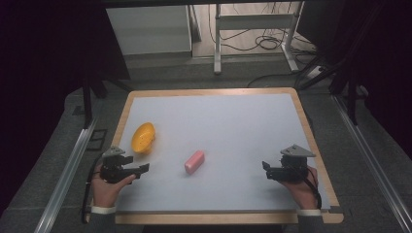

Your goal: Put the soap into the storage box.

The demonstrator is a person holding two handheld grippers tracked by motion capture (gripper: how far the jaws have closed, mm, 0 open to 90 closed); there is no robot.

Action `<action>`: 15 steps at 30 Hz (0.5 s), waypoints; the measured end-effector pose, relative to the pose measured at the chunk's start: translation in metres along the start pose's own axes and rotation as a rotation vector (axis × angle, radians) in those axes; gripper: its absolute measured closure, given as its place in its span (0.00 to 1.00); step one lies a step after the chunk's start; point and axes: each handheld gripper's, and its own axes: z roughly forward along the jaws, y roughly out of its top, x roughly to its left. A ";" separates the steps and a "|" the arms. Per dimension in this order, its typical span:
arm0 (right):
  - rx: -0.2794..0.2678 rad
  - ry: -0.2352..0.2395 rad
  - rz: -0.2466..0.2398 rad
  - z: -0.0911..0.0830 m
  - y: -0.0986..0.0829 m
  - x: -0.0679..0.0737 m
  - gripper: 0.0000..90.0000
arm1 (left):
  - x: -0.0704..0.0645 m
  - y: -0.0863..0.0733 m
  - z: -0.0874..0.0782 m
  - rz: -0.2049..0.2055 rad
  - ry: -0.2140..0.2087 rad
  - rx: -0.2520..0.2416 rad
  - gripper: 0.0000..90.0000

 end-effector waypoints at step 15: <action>-0.001 -0.035 0.013 -0.004 -0.005 -0.008 0.07 | 0.002 0.000 -0.007 -0.023 0.035 -0.038 0.25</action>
